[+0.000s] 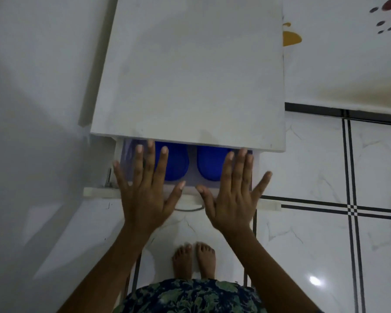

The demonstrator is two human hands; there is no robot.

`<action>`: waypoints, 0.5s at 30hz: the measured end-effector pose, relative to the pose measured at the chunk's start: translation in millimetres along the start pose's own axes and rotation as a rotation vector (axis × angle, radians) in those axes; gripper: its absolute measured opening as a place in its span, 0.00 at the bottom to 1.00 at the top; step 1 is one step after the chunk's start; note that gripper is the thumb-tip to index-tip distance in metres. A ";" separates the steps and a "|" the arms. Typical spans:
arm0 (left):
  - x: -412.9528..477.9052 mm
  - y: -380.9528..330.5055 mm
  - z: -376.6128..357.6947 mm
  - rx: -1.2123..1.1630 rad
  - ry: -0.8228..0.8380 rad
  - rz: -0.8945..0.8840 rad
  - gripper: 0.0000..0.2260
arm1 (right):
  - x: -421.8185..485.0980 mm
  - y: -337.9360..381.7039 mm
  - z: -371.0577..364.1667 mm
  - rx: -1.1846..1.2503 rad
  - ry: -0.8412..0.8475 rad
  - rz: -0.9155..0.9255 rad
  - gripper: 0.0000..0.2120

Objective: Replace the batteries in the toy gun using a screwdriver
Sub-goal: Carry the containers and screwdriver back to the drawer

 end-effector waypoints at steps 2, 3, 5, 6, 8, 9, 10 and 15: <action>25.8 3.0 0.1 0.059 -0.043 -0.073 0.36 | 28.2 -3.3 -0.6 -0.035 0.008 0.043 0.44; 37.2 5.5 -0.4 0.083 -0.052 -0.117 0.37 | 40.1 -4.6 -1.0 -0.045 0.016 0.088 0.46; 54.9 8.7 -1.4 0.105 -0.049 -0.214 0.39 | 58.0 -10.4 -1.5 -0.036 0.030 0.198 0.49; 59.9 10.7 -3.9 0.100 -0.055 -0.255 0.40 | 63.6 -13.9 -3.6 -0.033 0.032 0.245 0.49; 63.4 13.2 -9.5 0.081 -0.062 -0.284 0.38 | 68.9 -19.9 -9.0 -0.043 0.040 0.281 0.48; 63.6 13.0 -11.6 0.071 -0.084 -0.276 0.35 | 68.8 -21.2 -11.2 -0.057 0.034 0.282 0.45; 64.3 12.1 -13.6 0.064 -0.135 -0.265 0.32 | 69.0 -22.7 -14.9 -0.072 0.006 0.282 0.42; 71.9 6.2 -10.0 0.029 -0.383 -0.255 0.18 | 73.8 -20.3 -20.5 -0.031 -0.148 0.249 0.26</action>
Point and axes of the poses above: each hand's wrist, its own x-axis towards the middle knuckle, its own z-axis out of the back of the hand, y = z × x, the point moved 1 cm from there along x, towards the middle knuckle, and after that the axes turned 9 degrees about y, right-handed, at the moved point
